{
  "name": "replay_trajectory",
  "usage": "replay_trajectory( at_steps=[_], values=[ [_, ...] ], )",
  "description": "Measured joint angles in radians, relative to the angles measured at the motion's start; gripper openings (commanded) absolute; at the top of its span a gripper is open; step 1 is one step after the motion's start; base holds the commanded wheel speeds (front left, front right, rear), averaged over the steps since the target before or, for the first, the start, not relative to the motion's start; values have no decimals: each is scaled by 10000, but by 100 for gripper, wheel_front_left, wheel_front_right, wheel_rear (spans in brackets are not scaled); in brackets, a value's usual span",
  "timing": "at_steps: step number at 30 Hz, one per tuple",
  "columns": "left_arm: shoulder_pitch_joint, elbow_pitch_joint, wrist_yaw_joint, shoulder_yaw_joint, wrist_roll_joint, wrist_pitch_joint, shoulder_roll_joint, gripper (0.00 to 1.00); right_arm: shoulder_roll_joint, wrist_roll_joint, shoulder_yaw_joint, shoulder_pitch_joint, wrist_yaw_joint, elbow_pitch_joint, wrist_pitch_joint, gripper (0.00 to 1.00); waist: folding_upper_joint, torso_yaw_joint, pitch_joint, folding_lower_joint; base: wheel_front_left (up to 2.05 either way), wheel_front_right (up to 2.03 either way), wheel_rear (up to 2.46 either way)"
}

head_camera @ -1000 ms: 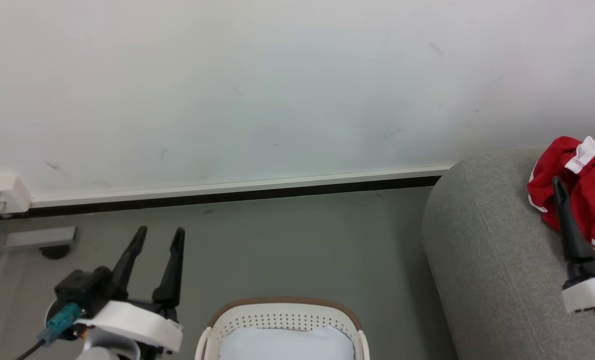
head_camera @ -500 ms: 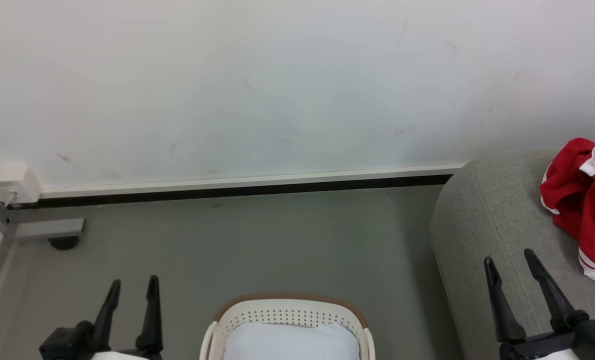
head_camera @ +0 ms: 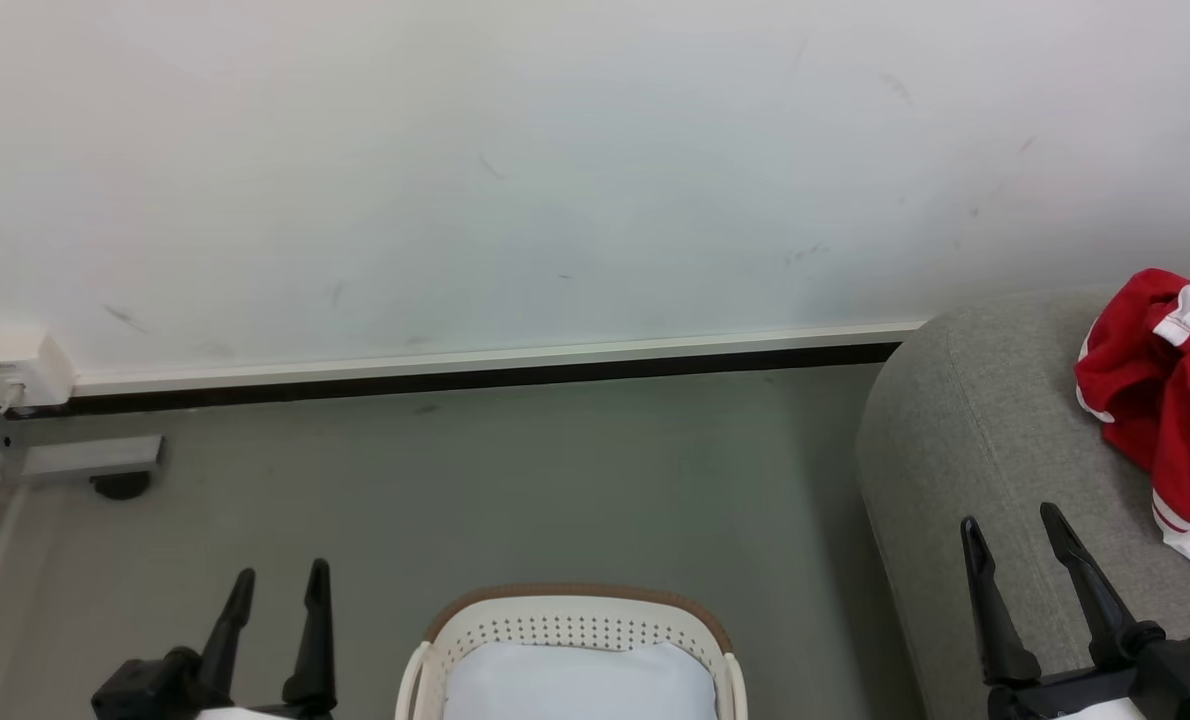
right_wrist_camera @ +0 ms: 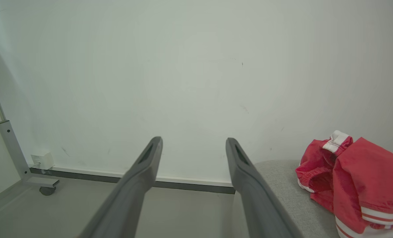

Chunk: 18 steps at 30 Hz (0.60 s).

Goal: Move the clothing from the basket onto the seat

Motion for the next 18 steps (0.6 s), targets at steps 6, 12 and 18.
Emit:
replay_trajectory(
  at_steps=[6,12,18],
  values=[
    [-1,-17,0,-94,-54,0,48,100,50,2,2,-6,0,88,0,100,0,41,-26,0,0,0,0],
    [-10,0,0,-174,-94,0,109,100,117,29,29,-28,0,134,0,100,0,27,-20,0,0,0,0],
    [-19,8,0,-178,-128,0,127,100,132,44,48,-58,0,207,0,100,0,-20,-18,0,0,0,0]
  ],
)
